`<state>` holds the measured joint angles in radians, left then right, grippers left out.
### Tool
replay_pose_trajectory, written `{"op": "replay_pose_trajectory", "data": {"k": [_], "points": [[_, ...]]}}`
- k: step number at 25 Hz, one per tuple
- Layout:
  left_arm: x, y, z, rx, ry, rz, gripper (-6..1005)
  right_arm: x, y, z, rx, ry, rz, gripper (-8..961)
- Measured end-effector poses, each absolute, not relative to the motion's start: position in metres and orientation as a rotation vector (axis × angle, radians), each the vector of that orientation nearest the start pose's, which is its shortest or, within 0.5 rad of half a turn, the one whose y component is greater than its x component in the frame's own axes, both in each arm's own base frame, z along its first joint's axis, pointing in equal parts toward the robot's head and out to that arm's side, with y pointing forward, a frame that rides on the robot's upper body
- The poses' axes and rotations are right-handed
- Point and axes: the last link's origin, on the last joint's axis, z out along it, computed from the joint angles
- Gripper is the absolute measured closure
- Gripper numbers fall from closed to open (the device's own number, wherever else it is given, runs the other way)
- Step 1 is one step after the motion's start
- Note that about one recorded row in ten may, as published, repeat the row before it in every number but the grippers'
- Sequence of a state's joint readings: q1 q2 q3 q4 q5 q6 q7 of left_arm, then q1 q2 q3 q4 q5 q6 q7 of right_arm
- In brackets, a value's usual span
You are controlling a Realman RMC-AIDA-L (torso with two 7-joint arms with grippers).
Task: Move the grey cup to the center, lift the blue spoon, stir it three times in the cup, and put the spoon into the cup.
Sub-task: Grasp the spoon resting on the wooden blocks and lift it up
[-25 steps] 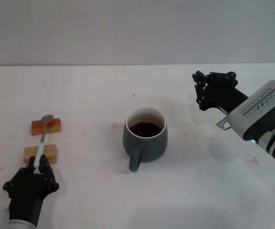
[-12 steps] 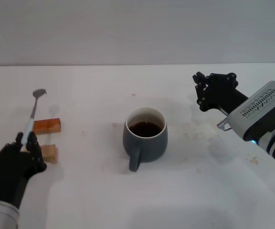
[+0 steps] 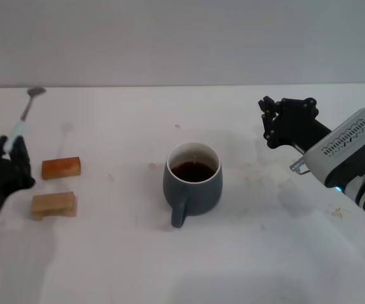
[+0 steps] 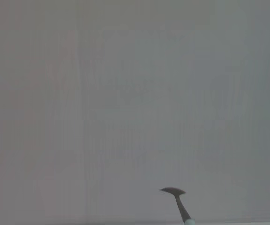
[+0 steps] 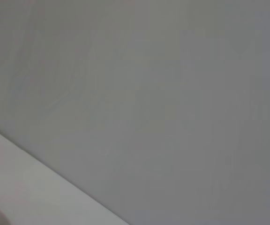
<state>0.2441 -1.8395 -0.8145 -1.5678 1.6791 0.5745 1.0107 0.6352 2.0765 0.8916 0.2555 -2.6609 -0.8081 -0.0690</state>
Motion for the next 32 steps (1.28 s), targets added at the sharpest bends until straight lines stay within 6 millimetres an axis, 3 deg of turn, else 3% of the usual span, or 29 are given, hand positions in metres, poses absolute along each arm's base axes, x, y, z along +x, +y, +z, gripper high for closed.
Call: {"op": "replay_pose_trajectory", "data": {"k": [4, 7, 17, 27, 32], "points": [[-0.255, 0.246, 0.036, -1.608, -0.753, -0.462, 826, 0.257, 0.388, -0.071, -2.027, 0.179, 0.416, 903], [-0.255, 0.254, 0.051, -1.630, -0.740, -0.453, 826, 0.265, 0.393, -0.056, -1.934, 0.205, 0.404, 903], [-0.254, 0.262, 0.069, -1.769, -0.727, -0.398, 825, 0.306, 0.398, 0.001, -1.616, 0.368, 0.376, 904], [-0.242, 0.259, 0.103, -1.922, -0.750, -0.304, 825, 0.328, 0.394, 0.028, -1.458, 0.443, 0.351, 904], [-0.228, 0.258, 0.114, -2.011, -0.770, -0.235, 826, 0.332, 0.393, 0.031, -1.444, 0.452, 0.345, 903]]}}
